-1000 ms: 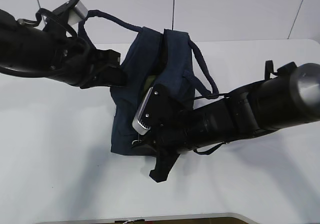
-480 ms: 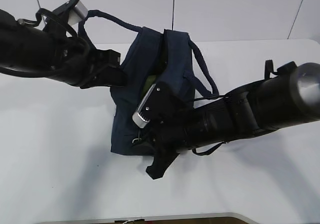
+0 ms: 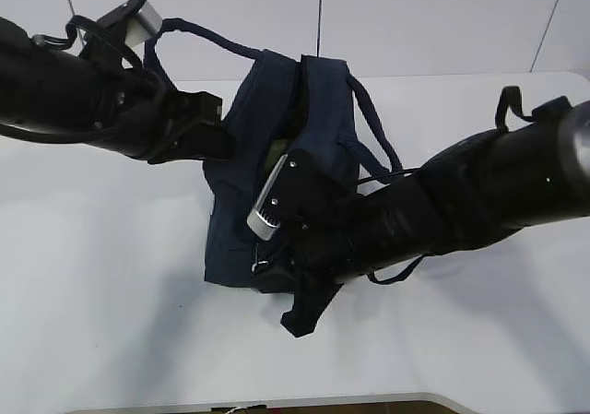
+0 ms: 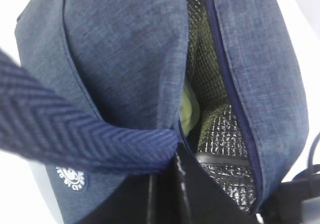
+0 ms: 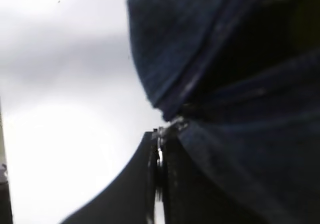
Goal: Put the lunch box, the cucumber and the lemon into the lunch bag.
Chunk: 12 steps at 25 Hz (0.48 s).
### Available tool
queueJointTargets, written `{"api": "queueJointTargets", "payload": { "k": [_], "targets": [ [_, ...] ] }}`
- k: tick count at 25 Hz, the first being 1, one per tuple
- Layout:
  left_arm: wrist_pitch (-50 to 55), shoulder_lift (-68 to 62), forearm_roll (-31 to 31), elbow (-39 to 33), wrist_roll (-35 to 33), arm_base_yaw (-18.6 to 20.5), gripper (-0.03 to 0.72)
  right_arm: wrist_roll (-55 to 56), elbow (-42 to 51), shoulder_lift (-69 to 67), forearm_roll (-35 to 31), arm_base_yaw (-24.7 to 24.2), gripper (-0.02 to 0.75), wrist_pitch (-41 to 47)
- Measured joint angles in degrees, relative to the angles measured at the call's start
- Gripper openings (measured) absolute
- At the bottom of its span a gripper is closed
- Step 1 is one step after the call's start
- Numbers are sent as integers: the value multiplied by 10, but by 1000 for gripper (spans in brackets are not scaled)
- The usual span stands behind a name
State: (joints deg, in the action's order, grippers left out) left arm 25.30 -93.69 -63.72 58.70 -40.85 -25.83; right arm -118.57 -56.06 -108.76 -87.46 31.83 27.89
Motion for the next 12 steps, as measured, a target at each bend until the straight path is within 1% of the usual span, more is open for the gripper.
{"api": "queueJointTargets", "payload": {
  "k": [6,9,10,12],
  "targets": [
    [0,0,0,0,0,0,-6,42,0,13,45,0,5,1],
    [0,0,0,0,0,0,-6,77,0,24,83,0,5,2],
    [-1,0,1,0,0,15,-6,87,0,26,91,0,5,2],
    [-1,0,1,1,0,5,-6,103,0,29,108,0,5,4]
  ]
}}
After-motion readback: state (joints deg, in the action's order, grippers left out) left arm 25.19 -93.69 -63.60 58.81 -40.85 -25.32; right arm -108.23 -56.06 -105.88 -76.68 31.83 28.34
